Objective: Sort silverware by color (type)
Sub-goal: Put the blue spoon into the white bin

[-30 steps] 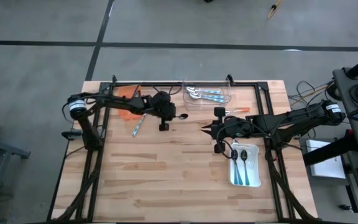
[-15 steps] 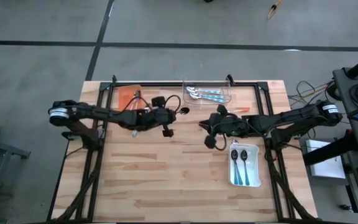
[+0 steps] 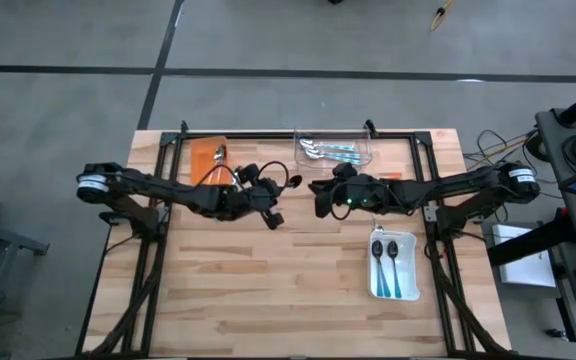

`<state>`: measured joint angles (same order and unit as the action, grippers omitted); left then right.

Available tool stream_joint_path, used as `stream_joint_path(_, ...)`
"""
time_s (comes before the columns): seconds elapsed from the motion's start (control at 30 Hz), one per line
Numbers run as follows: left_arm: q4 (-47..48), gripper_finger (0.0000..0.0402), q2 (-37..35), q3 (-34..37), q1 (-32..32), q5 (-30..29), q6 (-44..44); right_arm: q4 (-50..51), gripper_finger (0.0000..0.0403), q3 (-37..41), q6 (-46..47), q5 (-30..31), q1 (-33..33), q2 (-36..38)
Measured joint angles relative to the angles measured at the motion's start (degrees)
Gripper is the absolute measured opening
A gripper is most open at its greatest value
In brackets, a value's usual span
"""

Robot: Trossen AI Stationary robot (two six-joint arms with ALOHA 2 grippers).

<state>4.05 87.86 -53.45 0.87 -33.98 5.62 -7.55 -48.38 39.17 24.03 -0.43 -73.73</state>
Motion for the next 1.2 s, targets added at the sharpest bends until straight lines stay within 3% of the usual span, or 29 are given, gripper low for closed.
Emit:
stream_joint_path(0.37, -2.56, 0.0000, 0.52, 0.00, 0.34, -0.04, 2.47, -1.86, 0.0158, 0.00, 6.54, -0.04, -1.83, -3.29)
stream_joint_path(0.63, -2.80, 0.0000, 1.42, 0.00, 0.34, -0.66, 2.45, -11.27, 0.0160, -0.04, 6.85, -0.14, -2.68, -7.79)
stream_joint_path(1.2, -7.98, 0.0000, 1.73, 0.00, 0.34, -0.63, 2.43, -18.51, 0.0155, -0.07, 2.43, -0.02, -3.76, -12.37)
